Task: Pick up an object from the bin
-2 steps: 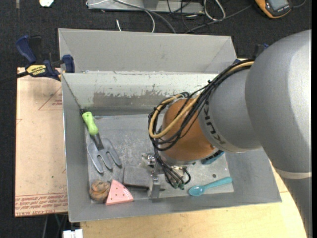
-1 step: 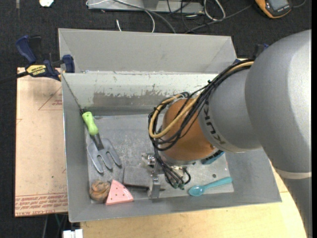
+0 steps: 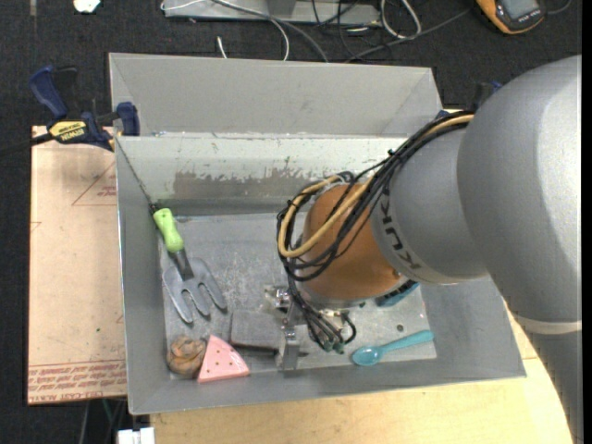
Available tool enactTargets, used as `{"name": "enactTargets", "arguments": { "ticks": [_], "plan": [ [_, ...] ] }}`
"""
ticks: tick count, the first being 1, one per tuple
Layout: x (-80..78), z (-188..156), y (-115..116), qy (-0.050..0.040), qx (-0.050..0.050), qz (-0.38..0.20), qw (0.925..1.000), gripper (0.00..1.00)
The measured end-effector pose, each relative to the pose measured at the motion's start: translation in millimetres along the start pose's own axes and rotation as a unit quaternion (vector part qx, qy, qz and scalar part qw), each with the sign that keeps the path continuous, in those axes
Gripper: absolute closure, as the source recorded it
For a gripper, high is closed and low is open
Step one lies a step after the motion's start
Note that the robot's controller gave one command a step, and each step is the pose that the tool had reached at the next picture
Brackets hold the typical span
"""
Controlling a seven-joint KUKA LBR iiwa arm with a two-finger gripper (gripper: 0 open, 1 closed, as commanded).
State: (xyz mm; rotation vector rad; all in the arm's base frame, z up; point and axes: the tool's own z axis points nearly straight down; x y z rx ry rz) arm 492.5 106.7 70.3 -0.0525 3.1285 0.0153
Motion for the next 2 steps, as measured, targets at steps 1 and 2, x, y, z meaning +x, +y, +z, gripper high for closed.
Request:
{"name": "enactTargets", "arguments": {
  "ticks": [1, 2],
  "plan": [
    [0.0, 0.0, 0.0, 0.0, 0.0, 0.0, 1.0, 1.0],
    [0.0, 0.0, 0.0, 0.0, 0.0, 0.0, 1.0, 1.0]
  ]
}}
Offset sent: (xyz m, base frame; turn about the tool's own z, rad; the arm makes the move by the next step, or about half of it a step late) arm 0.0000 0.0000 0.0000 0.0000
